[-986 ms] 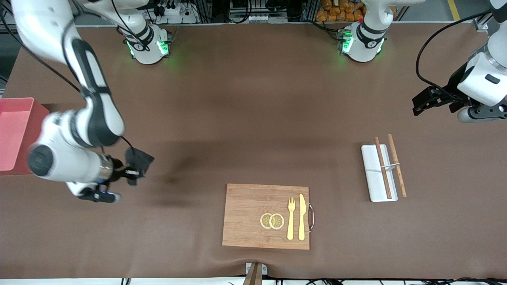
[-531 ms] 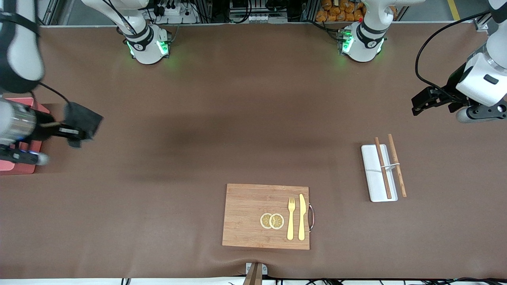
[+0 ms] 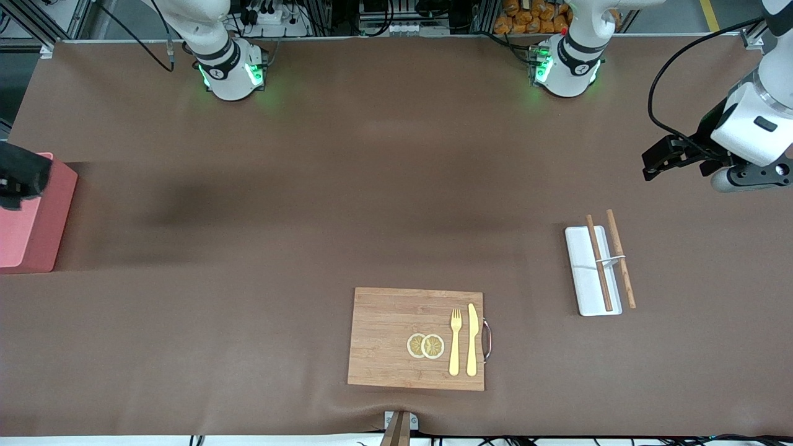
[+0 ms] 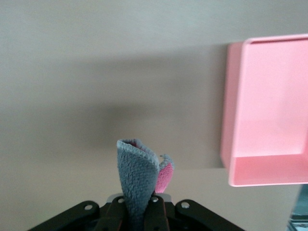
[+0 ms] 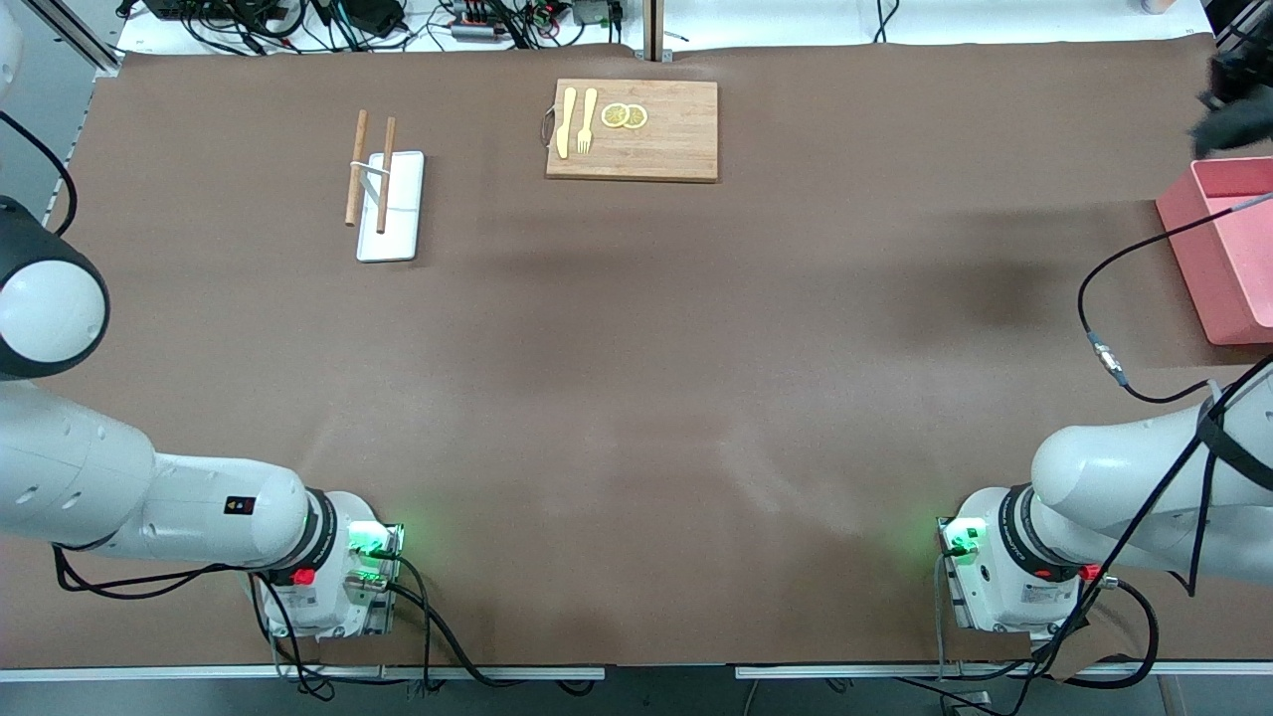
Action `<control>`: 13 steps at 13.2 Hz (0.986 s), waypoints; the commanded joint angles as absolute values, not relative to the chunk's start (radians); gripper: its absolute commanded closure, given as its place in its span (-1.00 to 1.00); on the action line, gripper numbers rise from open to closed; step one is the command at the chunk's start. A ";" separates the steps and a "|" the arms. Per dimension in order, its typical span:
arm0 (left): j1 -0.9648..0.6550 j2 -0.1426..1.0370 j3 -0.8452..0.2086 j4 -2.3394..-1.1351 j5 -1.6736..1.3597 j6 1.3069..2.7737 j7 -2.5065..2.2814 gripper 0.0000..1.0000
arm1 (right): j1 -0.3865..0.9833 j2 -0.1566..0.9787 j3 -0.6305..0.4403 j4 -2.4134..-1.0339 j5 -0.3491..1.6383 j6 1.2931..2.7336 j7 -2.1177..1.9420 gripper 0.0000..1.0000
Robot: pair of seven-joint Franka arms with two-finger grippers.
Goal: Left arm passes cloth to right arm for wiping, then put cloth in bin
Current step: 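Lower the cloth into the pink bin and open the right gripper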
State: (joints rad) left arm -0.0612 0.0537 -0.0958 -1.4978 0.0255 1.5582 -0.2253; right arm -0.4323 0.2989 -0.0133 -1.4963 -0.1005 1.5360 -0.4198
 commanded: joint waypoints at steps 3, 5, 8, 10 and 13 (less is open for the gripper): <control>-0.061 0.037 -0.101 -1.514 0.038 1.560 -0.210 -1.00 | -0.595 0.449 0.008 -1.396 -0.250 1.665 -0.597 1.00; -0.060 0.037 -0.107 -1.514 0.038 1.560 -0.212 -1.00 | -0.638 0.495 0.008 -1.396 -0.279 1.777 -0.641 1.00; -0.051 0.029 -0.107 -1.514 0.038 1.557 -0.209 -1.00 | -0.676 0.532 0.006 -1.396 -0.281 1.896 -0.718 0.70; -0.048 0.026 -0.104 -1.513 0.037 1.552 -0.207 -1.00 | -0.695 0.535 0.008 -1.397 -0.284 1.907 -0.729 -0.99; -0.046 0.026 -0.101 -1.511 0.037 1.552 -0.207 -1.00 | -0.649 0.508 0.023 -1.396 -0.268 1.896 -0.715 -1.00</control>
State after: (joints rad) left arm -0.0523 0.0528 -0.0990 -1.4988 0.0255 1.5582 -0.2253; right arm -0.6712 0.5264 -0.0020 -1.4136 -0.2624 1.9146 -0.7129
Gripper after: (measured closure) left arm 0.000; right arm 0.577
